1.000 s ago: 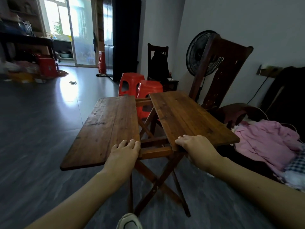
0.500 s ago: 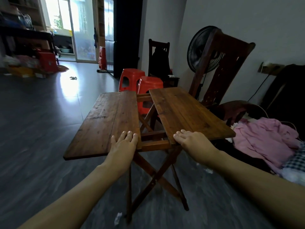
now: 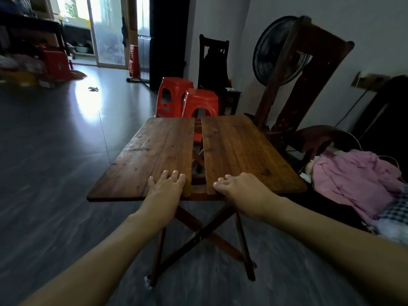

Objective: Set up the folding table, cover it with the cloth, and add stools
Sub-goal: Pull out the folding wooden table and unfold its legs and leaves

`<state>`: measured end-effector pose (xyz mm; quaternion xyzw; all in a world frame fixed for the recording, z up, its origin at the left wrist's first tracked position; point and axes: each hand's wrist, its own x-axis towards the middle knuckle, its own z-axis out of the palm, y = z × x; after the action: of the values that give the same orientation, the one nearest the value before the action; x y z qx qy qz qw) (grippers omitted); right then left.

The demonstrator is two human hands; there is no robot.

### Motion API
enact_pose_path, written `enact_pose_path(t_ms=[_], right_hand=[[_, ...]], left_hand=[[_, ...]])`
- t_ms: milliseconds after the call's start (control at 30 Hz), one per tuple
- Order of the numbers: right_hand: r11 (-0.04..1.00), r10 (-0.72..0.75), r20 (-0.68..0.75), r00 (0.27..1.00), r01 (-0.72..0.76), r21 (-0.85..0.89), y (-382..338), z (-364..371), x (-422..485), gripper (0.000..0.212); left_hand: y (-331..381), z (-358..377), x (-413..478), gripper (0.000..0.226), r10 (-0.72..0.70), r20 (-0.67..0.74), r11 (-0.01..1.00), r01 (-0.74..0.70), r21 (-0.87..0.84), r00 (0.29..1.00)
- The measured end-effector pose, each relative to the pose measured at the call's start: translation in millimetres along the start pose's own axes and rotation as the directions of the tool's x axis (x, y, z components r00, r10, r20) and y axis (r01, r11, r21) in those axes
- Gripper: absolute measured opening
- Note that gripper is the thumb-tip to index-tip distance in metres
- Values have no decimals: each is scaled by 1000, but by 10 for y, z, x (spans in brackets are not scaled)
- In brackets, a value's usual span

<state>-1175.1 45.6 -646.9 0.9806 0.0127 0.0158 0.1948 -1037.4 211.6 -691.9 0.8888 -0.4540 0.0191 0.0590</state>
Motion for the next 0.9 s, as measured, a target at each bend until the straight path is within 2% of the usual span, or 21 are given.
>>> enact_pose_path(t_ms=[300, 600, 900], right_hand=[[999, 15, -1, 1000, -15, 31, -458, 300, 19, 44], [999, 10, -30, 999, -9, 33, -514, 420, -59, 49], [998, 20, -41, 999, -18, 58, -567, 564, -161, 56]], left_hand=[[60, 183, -209, 86, 13, 88, 998, -18, 61, 996], [157, 386, -195, 98, -30, 145, 993, 13, 115, 989], [179, 650, -284, 103, -8, 44, 994, 3, 107, 999]])
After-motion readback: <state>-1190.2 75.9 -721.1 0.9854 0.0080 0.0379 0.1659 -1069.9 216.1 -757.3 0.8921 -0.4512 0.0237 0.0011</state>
